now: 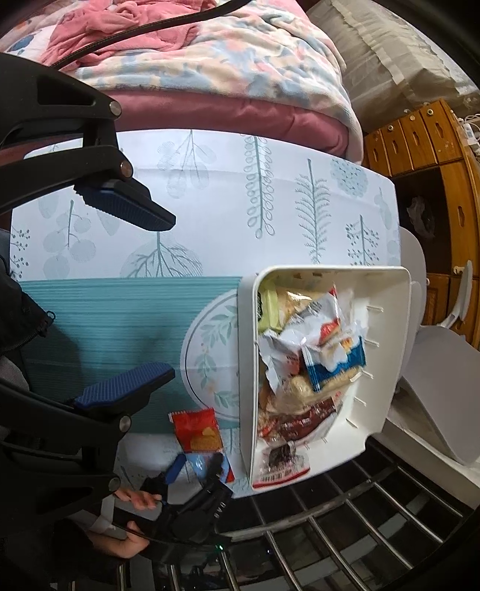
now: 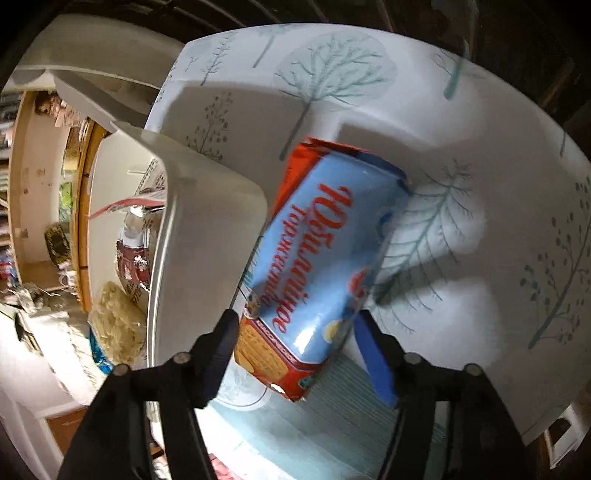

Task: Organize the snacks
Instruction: 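Lift the biscuit pack with the right gripper up over the tray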

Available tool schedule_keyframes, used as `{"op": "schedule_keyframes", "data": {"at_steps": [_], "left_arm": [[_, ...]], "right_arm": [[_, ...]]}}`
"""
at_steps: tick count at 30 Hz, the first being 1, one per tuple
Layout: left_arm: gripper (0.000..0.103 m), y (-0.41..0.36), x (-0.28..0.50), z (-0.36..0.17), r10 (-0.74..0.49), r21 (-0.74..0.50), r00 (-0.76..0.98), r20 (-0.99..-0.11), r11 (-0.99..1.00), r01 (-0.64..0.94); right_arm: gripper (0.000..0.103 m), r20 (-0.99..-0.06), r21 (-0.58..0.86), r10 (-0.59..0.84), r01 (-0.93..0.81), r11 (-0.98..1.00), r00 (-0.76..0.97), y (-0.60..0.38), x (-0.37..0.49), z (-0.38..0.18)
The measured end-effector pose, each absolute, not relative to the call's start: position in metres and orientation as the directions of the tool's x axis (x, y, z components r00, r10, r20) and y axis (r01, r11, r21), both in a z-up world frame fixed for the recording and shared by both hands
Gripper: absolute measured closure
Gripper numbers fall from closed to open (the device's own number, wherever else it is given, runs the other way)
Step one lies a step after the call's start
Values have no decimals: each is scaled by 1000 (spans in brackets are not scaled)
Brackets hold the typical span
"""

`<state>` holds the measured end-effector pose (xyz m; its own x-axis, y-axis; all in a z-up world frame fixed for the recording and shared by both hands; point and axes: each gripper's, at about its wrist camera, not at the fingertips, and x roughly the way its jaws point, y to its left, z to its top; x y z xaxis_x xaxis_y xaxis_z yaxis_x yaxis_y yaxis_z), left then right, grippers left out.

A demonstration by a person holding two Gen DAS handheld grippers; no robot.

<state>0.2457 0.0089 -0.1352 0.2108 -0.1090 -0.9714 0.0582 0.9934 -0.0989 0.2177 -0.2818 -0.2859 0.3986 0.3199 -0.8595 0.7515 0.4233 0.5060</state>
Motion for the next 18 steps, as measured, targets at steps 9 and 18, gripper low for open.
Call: {"op": "schedule_keyframes", "data": {"at_steps": [9, 18], "left_arm": [[31, 14, 248, -149, -40, -33, 168, -985, 998, 46], [31, 13, 246, -157, 2, 9, 139, -990, 999, 51]], "right_arm": [[32, -929, 371, 207, 773, 514, 308, -272, 238, -284], [27, -966, 257, 132, 790, 556, 221, -265, 257, -291]]}}
